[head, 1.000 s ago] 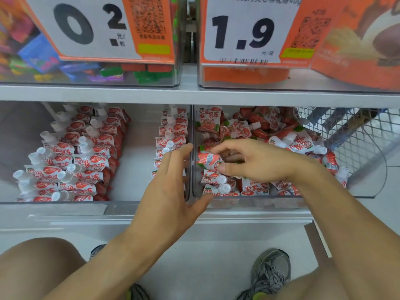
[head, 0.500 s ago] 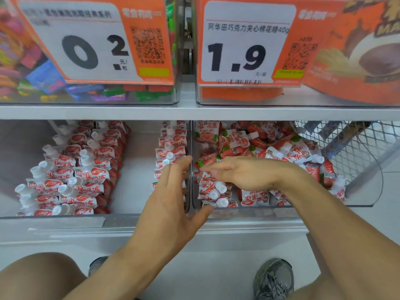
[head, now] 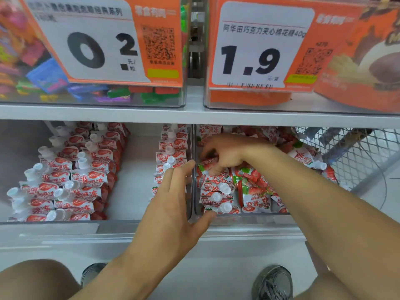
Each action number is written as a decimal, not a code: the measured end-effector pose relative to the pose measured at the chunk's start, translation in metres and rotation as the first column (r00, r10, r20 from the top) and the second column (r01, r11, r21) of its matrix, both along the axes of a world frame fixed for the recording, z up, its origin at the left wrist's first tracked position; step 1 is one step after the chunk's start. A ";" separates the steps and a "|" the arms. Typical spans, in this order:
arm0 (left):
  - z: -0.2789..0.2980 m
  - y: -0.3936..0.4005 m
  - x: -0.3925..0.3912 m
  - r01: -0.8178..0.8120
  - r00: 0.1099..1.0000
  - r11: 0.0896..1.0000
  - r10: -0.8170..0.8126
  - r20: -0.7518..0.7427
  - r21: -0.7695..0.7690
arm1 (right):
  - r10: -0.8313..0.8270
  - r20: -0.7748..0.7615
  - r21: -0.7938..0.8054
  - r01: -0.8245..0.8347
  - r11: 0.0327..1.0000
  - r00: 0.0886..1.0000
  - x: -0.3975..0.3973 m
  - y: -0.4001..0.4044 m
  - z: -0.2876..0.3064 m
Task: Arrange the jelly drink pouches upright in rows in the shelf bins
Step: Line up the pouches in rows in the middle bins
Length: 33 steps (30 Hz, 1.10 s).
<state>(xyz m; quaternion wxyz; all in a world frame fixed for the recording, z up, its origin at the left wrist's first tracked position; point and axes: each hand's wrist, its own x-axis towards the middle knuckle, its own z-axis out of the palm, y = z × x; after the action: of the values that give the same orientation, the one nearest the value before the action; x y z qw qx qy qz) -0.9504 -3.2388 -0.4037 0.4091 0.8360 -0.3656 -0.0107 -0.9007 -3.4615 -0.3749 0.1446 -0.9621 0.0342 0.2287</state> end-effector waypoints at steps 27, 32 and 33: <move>0.003 0.000 -0.001 0.012 1.000 1.000 -0.012 0.021 0.023 | -0.280 0.603 0.175 0.218 0.960 0.748 -0.073 -0.006 -0.002; 0.003 -0.001 -0.001 0.004 1.000 1.000 -0.004 0.021 0.030 | -0.428 0.465 0.402 0.246 0.882 0.775 -0.070 -0.007 -0.006; 0.003 -0.001 -0.001 0.003 1.000 1.000 -0.004 0.020 0.030 | -0.375 0.431 0.343 0.235 0.909 0.821 -0.070 -0.008 -0.004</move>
<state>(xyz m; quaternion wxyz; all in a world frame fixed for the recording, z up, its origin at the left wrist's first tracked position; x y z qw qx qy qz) -0.9517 -3.2401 -0.4007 0.3928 0.8415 -0.3709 -0.0085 -0.9702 -3.4694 -0.3789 0.3154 -0.9403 0.1196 -0.0450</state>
